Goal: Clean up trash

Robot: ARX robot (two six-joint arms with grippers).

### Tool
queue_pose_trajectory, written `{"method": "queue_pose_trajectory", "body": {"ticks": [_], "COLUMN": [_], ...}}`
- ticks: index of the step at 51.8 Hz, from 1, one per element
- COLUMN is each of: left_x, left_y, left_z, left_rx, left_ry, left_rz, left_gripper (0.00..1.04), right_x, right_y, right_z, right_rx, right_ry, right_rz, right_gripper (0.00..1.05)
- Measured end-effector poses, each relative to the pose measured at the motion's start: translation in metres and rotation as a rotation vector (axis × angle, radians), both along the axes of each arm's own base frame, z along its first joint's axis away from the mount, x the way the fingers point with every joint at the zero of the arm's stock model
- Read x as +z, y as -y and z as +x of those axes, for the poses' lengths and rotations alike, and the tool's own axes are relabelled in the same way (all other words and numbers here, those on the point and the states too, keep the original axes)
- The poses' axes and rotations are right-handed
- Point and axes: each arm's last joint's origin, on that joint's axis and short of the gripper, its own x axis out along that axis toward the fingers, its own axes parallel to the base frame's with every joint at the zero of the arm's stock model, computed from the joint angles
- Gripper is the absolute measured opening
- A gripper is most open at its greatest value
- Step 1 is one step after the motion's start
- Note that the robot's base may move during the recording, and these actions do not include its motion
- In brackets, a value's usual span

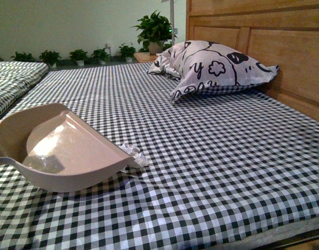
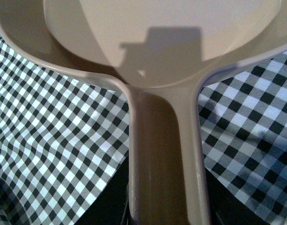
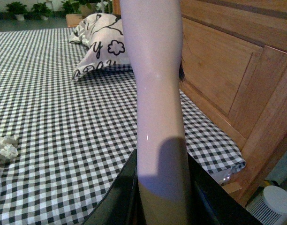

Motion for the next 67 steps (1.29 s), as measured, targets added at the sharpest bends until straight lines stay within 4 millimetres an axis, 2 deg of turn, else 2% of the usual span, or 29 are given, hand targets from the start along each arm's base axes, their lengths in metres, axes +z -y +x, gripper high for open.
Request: {"method": "queue_pose_trajectory", "body": {"ticks": [14, 51, 67], "left_x": [-0.003, -0.010, -0.026], "left_y": [0.011, 0.012, 0.007], "left_z": [0.001, -0.006, -0.001], "left_rx": [-0.025, -0.041, -0.031], "left_ry": [-0.033, -0.128, -0.181], "left_rz": [-0.034, -0.046, -0.060], "left_gripper": [0.25, 0.25, 0.25], "right_x": [0.000, 0.000, 0.000], "right_y": [0.000, 0.000, 0.000], "right_z": [0.000, 0.000, 0.000], "right_rx": [0.000, 0.000, 0.000], "right_ry": [0.000, 0.000, 0.000], "right_rz": [0.000, 0.000, 0.000], "right_gripper": [0.22, 0.22, 0.22]}}
